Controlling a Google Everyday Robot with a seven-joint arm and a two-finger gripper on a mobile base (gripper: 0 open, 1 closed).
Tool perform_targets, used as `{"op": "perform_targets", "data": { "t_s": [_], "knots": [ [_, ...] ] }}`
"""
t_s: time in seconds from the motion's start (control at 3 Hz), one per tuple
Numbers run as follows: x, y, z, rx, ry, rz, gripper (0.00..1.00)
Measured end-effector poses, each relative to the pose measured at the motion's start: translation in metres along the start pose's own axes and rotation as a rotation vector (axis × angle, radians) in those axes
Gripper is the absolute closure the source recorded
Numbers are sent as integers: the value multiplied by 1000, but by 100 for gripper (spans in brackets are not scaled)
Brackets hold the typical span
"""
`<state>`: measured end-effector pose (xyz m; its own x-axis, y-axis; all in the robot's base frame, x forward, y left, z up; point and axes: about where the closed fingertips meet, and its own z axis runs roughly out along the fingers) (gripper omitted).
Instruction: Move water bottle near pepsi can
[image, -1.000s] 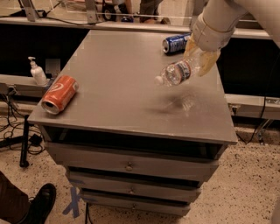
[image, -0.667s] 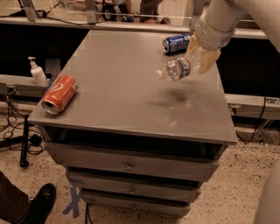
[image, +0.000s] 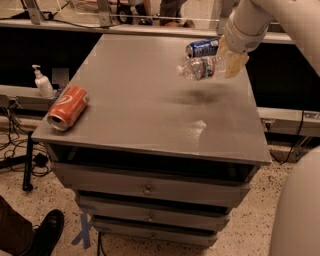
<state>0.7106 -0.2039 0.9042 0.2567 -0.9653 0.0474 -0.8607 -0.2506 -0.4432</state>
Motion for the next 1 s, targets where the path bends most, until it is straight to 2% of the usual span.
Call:
{"op": "perform_targets", "data": {
  "t_s": [0.33, 0.67, 1.0],
  "knots": [
    [20, -18, 4, 42, 50, 90, 100],
    [19, -18, 4, 42, 50, 90, 100],
    [27, -19, 16, 39, 99, 102, 100]
  ]
}}
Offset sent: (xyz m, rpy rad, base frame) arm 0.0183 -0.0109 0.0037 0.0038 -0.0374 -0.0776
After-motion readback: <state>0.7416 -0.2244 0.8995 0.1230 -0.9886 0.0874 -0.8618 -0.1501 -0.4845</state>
